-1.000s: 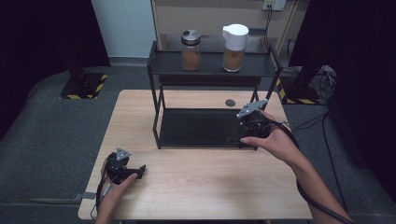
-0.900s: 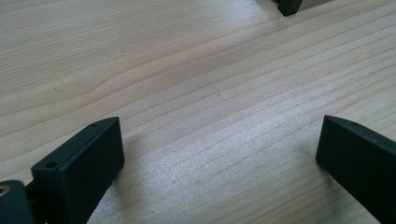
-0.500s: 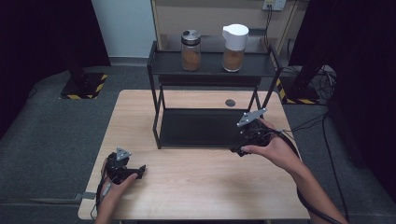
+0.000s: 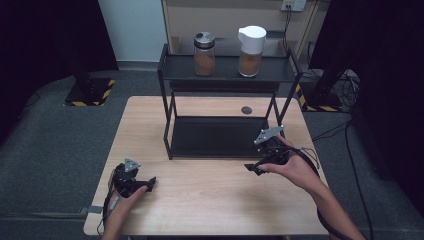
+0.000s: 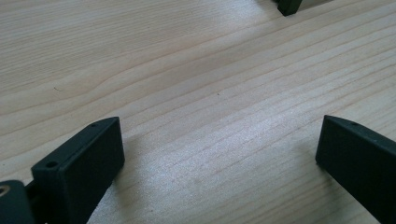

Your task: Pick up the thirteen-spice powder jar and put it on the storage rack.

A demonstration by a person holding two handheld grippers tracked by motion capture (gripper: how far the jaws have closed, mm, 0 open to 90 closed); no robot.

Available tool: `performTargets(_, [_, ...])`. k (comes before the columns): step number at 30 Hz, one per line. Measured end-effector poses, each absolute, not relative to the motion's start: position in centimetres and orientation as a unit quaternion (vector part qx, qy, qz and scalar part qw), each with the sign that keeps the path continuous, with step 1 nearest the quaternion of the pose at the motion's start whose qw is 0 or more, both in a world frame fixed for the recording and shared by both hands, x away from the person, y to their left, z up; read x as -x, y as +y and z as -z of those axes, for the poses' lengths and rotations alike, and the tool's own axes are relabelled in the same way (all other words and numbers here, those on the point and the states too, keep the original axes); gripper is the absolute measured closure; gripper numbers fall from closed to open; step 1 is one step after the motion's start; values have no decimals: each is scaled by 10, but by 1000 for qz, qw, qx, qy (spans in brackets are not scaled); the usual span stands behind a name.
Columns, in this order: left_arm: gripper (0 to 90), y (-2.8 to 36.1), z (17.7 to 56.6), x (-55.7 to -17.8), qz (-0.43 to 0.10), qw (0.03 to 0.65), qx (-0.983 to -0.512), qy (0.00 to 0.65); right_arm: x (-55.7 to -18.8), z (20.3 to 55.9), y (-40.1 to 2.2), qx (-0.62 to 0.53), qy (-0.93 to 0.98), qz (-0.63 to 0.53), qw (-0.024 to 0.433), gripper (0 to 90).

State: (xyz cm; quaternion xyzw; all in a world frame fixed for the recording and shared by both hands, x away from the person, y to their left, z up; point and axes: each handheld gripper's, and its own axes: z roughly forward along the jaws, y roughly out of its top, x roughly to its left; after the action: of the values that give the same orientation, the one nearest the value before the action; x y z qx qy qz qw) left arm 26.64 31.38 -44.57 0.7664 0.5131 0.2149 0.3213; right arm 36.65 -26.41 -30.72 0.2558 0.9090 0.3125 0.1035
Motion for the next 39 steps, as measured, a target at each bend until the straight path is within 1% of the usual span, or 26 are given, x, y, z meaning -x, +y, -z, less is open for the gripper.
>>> performTargets(15, [0, 314, 446, -266, -215, 321, -766, 513, -361, 332, -268, -265, 909, -309, 89, 84])
performTargets(30, [0, 313, 446, -266, -215, 321, -766, 513, -350, 355, -276, -271, 908, -309, 84, 80])
performTargets(39, [3, 313, 446, -265, -216, 322, -765, 514, -338, 374, -295, -287, 897, -326, 85, 76])
